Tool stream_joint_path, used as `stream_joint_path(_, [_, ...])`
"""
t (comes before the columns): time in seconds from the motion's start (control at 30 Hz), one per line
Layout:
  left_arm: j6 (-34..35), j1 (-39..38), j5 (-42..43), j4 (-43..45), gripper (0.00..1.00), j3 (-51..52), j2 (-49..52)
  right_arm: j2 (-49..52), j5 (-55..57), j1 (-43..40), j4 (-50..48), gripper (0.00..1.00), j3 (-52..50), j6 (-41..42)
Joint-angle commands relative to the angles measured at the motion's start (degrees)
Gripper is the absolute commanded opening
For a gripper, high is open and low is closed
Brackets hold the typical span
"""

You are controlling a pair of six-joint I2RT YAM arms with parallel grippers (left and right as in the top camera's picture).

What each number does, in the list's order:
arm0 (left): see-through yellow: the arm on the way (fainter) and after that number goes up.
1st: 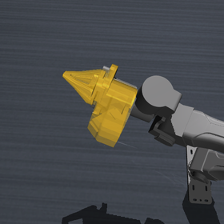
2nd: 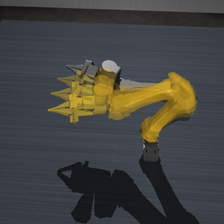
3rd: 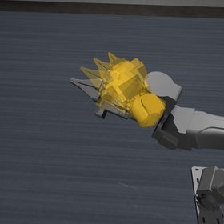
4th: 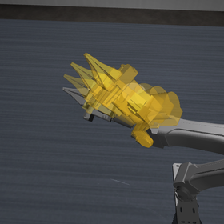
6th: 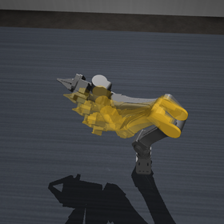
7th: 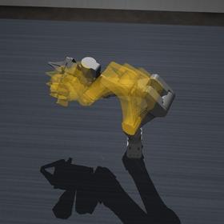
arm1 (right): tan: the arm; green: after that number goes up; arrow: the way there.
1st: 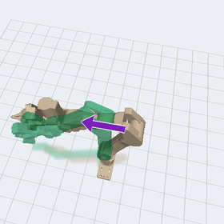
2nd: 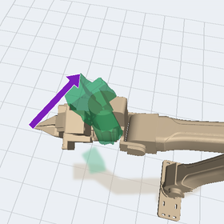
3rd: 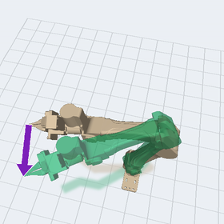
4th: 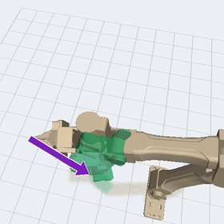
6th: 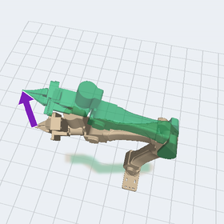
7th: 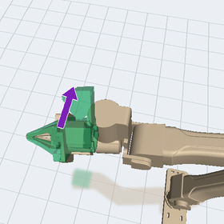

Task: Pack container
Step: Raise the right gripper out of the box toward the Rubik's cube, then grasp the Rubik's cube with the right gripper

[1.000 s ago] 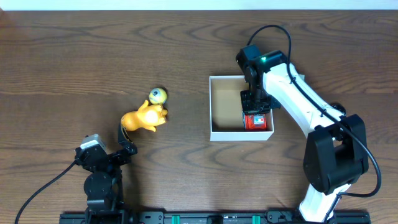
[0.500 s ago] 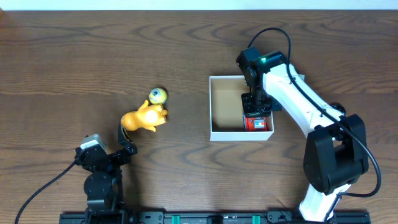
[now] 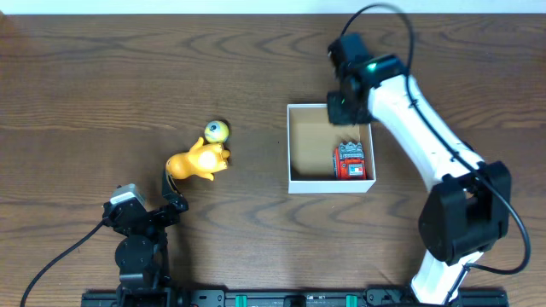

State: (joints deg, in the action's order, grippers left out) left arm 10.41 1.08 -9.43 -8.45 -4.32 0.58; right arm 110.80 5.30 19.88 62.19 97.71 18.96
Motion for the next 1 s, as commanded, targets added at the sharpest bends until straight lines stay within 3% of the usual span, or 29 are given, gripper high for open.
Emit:
stream_joint_path(0.0, [-1.0,0.2,-0.4,-0.4,0.98,1.6,-0.3,0.1,4.7,-3.7,0.7,0.26,5.9,-0.6])
stream_joint_path(0.07, [-1.0,0.2,-0.4,-0.4,0.98,1.6,-0.3,0.1,5.6,-5.8,1.3,0.46,9.2,-3.3])
stream_joint_path(0.2, [-1.0,0.2,-0.4,-0.4,0.98,1.6,-0.3,0.1,5.9,-10.4,3.3,0.58,12.3,-4.5])
stream_joint_path(0.6, [-1.0,0.2,-0.4,-0.4,0.98,1.6,-0.3,0.1,5.6,-23.5,7.2,0.62,6.2,-0.5])
stream_joint_path(0.97, [-1.0,0.2,-0.4,-0.4,0.98,1.6,-0.3,0.1,-1.2,-23.2,-12.8,0.74,-11.2,-2.5])
